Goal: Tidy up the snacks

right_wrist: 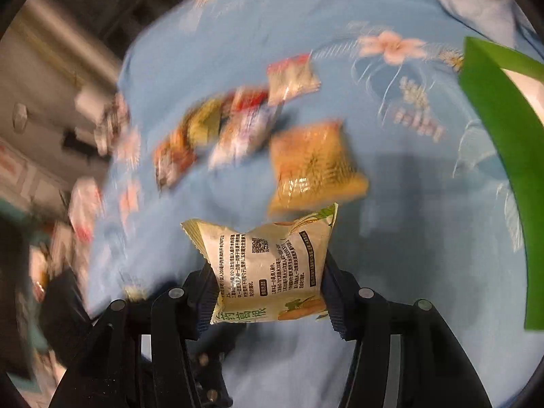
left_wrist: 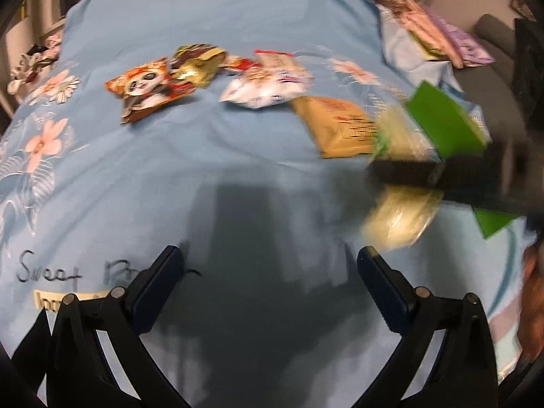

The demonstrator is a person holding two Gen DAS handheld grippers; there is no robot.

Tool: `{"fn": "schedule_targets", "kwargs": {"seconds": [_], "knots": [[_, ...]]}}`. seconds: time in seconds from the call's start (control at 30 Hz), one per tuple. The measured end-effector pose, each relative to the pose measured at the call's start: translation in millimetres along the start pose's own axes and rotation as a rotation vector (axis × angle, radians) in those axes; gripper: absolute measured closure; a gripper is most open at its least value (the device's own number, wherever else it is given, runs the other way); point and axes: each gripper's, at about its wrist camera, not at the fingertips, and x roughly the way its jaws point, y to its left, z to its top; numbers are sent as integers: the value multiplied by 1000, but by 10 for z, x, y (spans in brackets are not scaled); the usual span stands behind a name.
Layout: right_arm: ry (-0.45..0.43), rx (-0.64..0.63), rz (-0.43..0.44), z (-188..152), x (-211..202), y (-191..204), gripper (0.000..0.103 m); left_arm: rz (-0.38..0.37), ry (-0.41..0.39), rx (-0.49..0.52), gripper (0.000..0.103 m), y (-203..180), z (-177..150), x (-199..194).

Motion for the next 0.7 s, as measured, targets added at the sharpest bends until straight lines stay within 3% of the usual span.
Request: {"fn": "schedule_targets", "kwargs": {"seconds": [0.07,0.17,0.27,0.43,0.53,0.63,0.7], "knots": [[-9,8,14,-106,52,64,45,-43,21,11,0,-70,-57,13],[51,70,79,-67,176,10,35,-1,0,73,0,-106,-99,41],[14,129,149,-117,54,-70,22,3,-1,81,0,-86,-98,51],[-39,127,134,-109,-103,-134,20,-118,11,-82,0,158,5,-5],[3,136,148,-127,34,-201,20,-159,21,-124,2,216,22,-11],[55,163,176,-157,192,-299,20,-167,30,-117,12,192,16,-36],[34,182,205,-168,199,-364,20,-195,33,-130,28,194,7,-46]]}}
